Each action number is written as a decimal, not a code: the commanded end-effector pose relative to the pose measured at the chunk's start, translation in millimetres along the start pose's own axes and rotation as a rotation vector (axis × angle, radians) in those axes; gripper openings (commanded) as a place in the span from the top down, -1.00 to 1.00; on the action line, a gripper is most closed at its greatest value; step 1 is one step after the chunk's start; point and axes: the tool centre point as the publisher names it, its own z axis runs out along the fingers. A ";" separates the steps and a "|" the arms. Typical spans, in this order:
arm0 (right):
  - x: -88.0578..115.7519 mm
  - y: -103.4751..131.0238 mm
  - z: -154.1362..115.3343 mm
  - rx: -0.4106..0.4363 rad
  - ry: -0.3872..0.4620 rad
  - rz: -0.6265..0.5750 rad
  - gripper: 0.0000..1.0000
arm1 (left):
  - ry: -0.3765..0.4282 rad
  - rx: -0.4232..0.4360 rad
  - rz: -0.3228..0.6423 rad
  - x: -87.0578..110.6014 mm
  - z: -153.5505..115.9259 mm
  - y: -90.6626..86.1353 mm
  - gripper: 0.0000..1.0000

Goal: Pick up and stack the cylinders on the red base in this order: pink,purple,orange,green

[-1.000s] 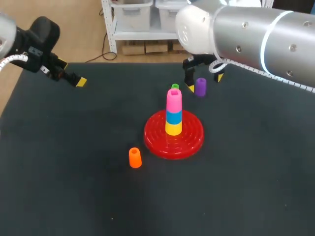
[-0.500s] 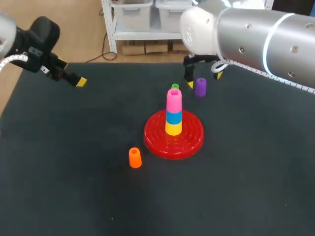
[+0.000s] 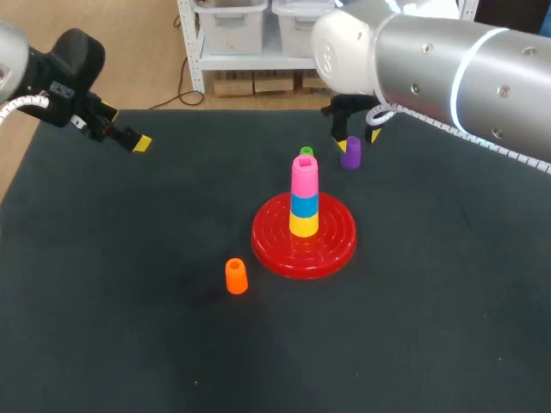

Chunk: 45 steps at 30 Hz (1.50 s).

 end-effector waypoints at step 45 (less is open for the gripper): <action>55.4 112.5 -183.5 -0.010 -0.264 -0.697 1.00 | 0.002 -0.001 0.000 -0.1 0.1 -0.1 -1.00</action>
